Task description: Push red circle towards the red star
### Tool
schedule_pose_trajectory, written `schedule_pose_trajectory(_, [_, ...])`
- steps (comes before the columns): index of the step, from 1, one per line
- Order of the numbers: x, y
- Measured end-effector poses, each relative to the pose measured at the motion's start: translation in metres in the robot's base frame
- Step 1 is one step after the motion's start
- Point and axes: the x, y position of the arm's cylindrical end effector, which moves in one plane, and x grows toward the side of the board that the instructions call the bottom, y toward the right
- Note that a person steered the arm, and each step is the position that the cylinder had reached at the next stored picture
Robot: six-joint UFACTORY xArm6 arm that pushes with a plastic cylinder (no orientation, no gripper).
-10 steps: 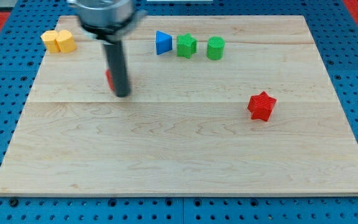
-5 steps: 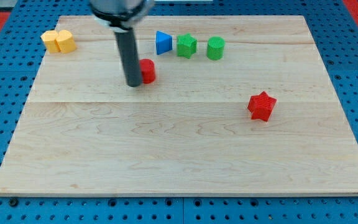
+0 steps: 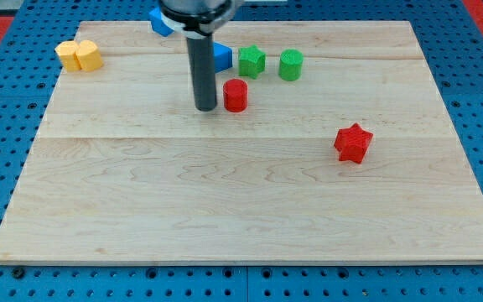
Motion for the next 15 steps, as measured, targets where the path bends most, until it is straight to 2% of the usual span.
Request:
schedule_pose_trajectory(1, [-0.022, 0.031])
schedule_pose_trajectory(2, [-0.021, 0.083])
schedule_pose_trajectory(3, [-0.005, 0.103])
schedule_pose_trajectory(4, [-0.039, 0.112])
schedule_pose_trajectory(5, [-0.043, 0.134])
schedule_pose_trajectory(8, [0.034, 0.119])
schedule_pose_trajectory(9, [0.036, 0.118])
schedule_pose_trajectory(11, [0.068, 0.104])
schedule_pose_trajectory(13, [0.071, 0.114])
schedule_pose_trajectory(14, [0.092, 0.110])
schedule_pose_trajectory(15, [0.069, 0.110])
